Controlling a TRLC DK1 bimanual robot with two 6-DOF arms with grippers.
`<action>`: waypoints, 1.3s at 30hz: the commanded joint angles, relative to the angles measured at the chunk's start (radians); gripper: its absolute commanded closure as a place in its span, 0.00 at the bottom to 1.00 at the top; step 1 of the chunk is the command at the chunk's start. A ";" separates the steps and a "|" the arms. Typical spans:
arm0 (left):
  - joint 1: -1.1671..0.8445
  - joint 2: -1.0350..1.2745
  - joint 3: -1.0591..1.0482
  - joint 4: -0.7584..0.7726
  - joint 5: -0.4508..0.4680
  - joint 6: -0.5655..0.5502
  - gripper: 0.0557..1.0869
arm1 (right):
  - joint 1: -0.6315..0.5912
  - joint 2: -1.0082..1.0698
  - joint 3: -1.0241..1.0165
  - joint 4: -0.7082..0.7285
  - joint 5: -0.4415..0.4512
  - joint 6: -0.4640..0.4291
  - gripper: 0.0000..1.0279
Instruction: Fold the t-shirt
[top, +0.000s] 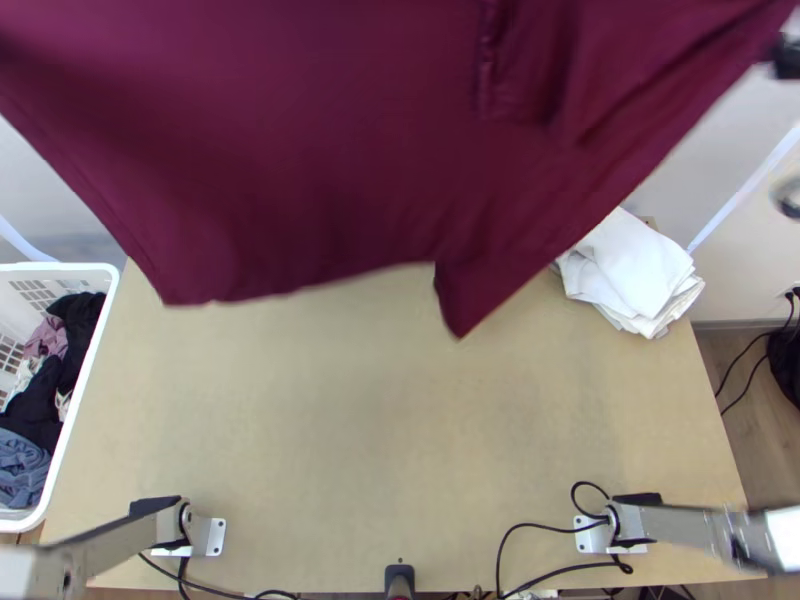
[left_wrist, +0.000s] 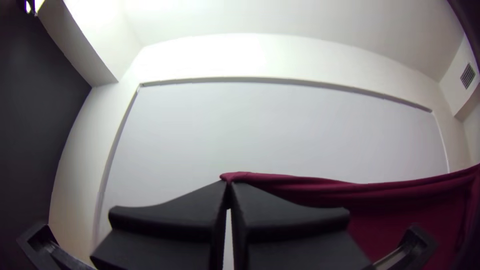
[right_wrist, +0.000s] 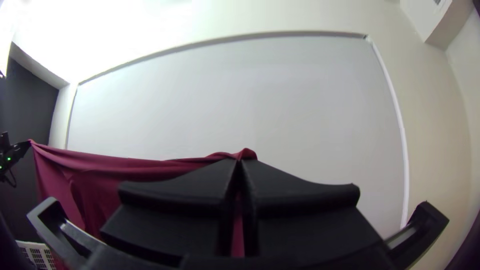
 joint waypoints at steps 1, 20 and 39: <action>0.007 -0.146 0.018 0.034 -0.055 -0.010 0.96 | -0.027 -0.146 0.018 -0.028 0.035 -0.018 0.97; 0.001 -0.537 -0.430 -0.083 -0.044 -0.050 0.96 | -0.030 -0.344 -0.214 -0.175 0.040 -0.013 0.97; -0.034 -0.698 -1.657 0.244 0.046 -0.059 0.96 | 0.059 -0.536 -1.690 0.369 0.017 0.130 0.97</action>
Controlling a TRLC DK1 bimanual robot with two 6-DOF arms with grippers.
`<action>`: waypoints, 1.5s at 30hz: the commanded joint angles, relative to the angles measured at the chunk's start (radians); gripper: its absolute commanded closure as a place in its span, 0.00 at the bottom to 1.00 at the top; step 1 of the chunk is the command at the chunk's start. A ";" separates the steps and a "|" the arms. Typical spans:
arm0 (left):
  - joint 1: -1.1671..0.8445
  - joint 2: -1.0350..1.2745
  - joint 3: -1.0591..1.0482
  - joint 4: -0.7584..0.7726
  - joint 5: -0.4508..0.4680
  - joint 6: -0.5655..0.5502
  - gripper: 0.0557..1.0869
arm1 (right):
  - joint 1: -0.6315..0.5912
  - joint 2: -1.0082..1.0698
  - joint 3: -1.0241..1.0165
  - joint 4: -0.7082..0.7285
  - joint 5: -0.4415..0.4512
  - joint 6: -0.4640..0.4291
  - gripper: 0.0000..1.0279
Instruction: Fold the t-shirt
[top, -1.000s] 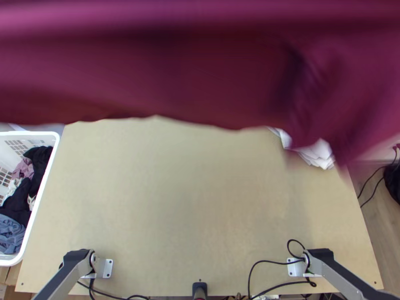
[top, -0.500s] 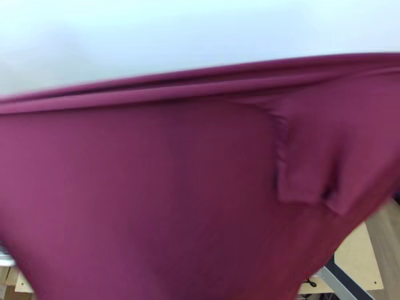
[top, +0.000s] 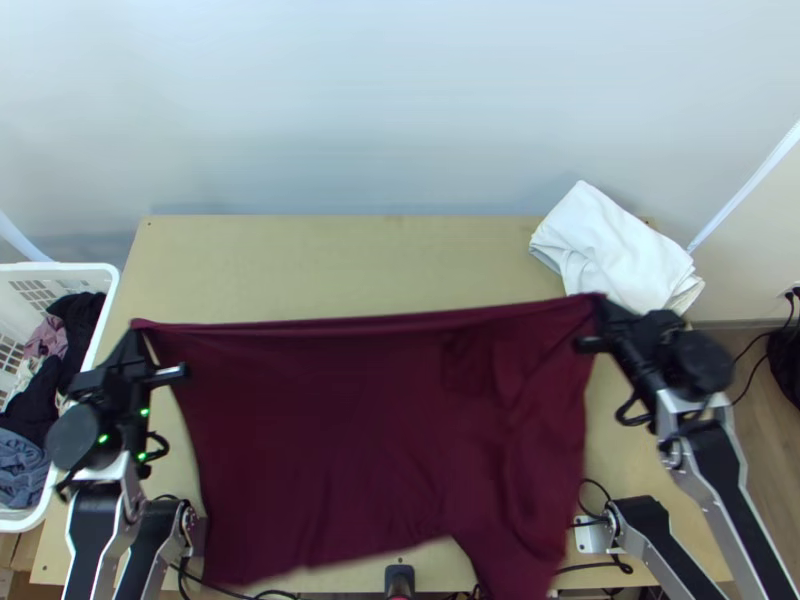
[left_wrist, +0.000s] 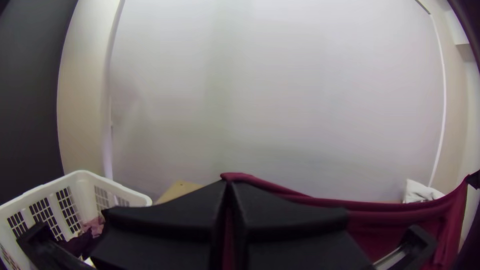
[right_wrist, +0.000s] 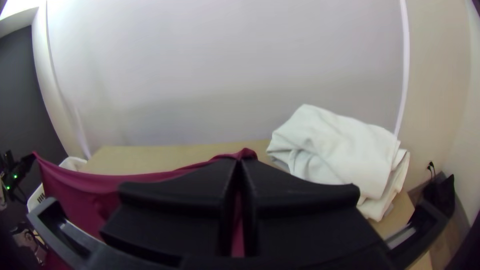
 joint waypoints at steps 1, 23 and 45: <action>0.015 0.149 -0.009 0.144 0.000 -0.011 0.96 | 0.002 0.076 -0.042 0.114 0.019 0.023 0.97; 0.078 1.073 0.450 0.290 0.039 -0.126 0.96 | -0.039 0.839 0.395 0.283 0.019 0.058 0.97; 0.089 1.527 0.973 0.034 0.060 -0.140 0.96 | -0.026 1.295 0.978 -0.072 0.020 0.118 0.97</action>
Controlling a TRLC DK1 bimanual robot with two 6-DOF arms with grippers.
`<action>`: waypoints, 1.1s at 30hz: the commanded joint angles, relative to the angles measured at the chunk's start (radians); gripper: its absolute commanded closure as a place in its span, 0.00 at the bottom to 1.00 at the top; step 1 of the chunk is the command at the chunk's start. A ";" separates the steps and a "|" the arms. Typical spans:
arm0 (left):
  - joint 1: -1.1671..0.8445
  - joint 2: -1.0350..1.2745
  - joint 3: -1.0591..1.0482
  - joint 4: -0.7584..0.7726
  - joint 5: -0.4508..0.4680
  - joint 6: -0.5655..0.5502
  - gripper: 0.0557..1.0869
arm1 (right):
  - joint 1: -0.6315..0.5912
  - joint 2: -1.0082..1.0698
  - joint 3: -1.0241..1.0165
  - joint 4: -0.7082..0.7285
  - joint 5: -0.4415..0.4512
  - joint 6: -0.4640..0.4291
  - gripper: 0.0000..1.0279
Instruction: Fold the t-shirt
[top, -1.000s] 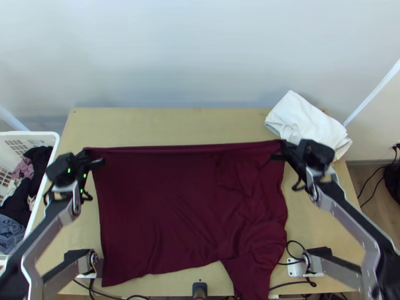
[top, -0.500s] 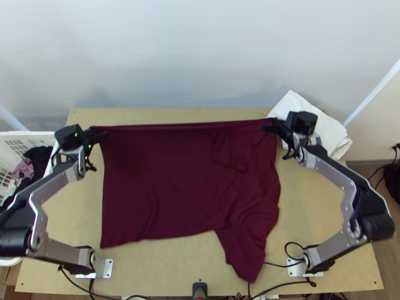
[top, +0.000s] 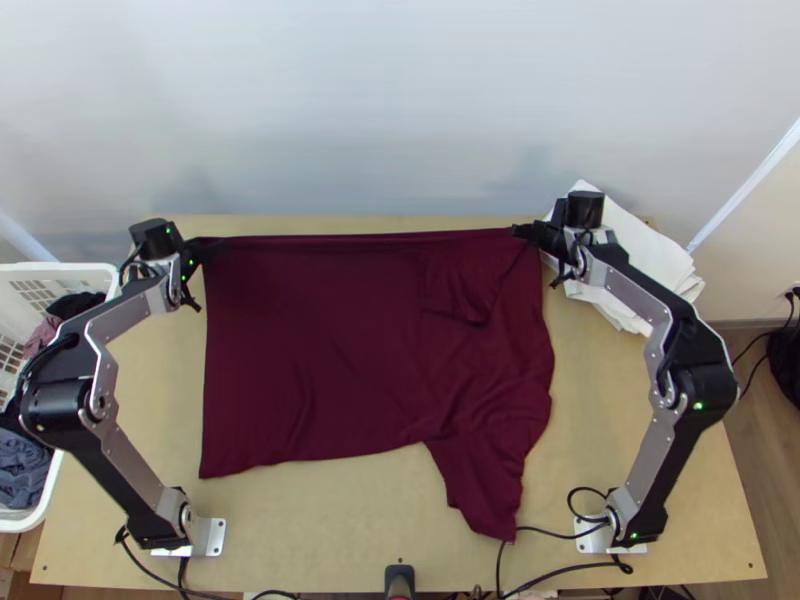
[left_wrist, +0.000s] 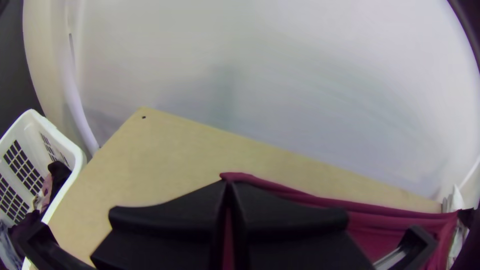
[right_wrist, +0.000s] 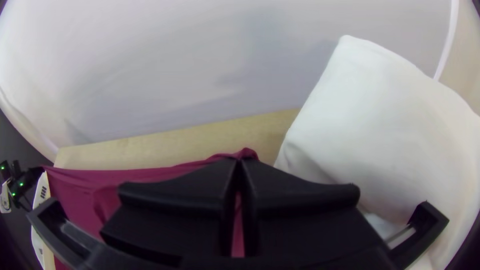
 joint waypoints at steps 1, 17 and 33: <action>0.021 0.025 0.084 -0.082 0.014 -0.028 0.96 | -0.006 0.034 0.066 -0.034 0.019 0.043 0.97; 0.070 -0.094 0.099 -0.411 0.207 -0.051 0.96 | 0.016 0.016 0.241 -0.558 0.016 0.158 0.97; 0.132 -0.284 -0.169 -0.411 0.255 -0.020 0.96 | 0.034 -0.110 0.028 -0.600 0.018 0.158 0.97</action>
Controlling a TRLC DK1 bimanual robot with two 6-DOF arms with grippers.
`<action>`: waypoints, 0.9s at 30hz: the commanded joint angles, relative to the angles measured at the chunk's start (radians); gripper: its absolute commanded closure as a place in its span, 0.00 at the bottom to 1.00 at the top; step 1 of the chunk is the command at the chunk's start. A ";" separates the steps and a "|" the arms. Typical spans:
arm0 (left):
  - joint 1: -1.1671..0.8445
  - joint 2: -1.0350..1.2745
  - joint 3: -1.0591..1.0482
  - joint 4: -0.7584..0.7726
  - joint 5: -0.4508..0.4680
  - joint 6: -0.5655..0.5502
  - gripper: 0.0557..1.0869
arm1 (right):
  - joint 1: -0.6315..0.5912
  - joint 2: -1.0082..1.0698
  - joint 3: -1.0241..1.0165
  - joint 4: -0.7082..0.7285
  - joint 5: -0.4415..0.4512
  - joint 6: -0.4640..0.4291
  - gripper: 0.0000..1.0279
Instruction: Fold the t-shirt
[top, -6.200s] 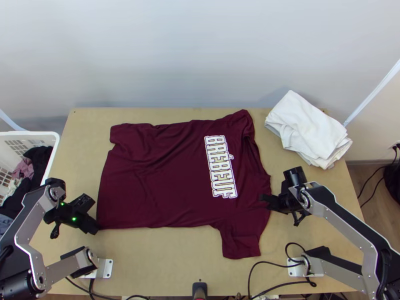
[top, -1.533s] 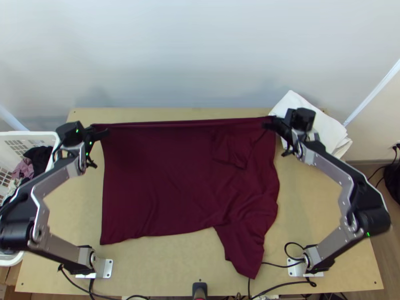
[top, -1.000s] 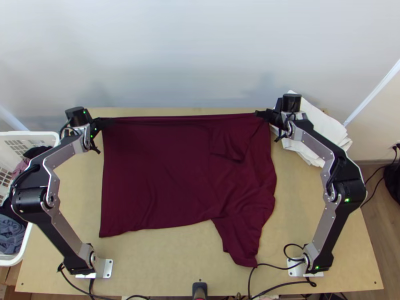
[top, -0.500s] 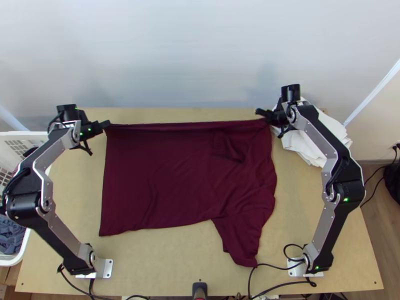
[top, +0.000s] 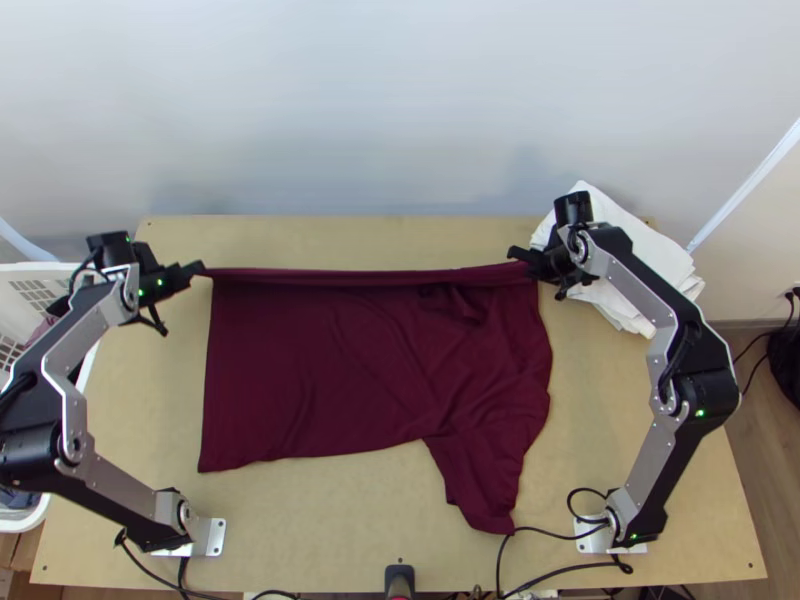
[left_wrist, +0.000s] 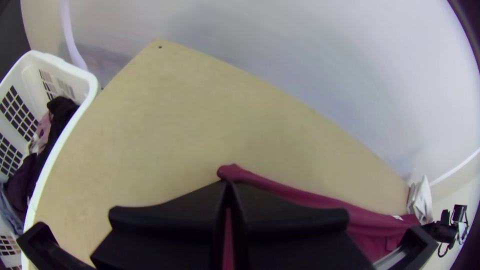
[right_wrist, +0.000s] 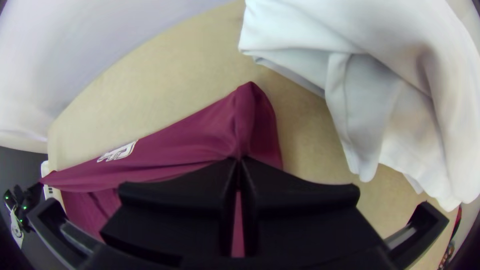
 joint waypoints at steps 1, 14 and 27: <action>0.009 -0.063 -0.085 0.000 0.000 0.007 0.96 | 0.001 -0.059 -0.049 -0.006 0.017 0.016 0.97; -0.018 -0.151 -0.263 0.001 0.000 0.020 0.96 | 0.011 -0.125 -0.184 0.036 0.019 0.016 0.95; -0.011 -0.382 -0.258 -0.227 0.087 0.152 0.06 | 0.035 -0.513 -0.423 -0.053 0.034 0.057 0.04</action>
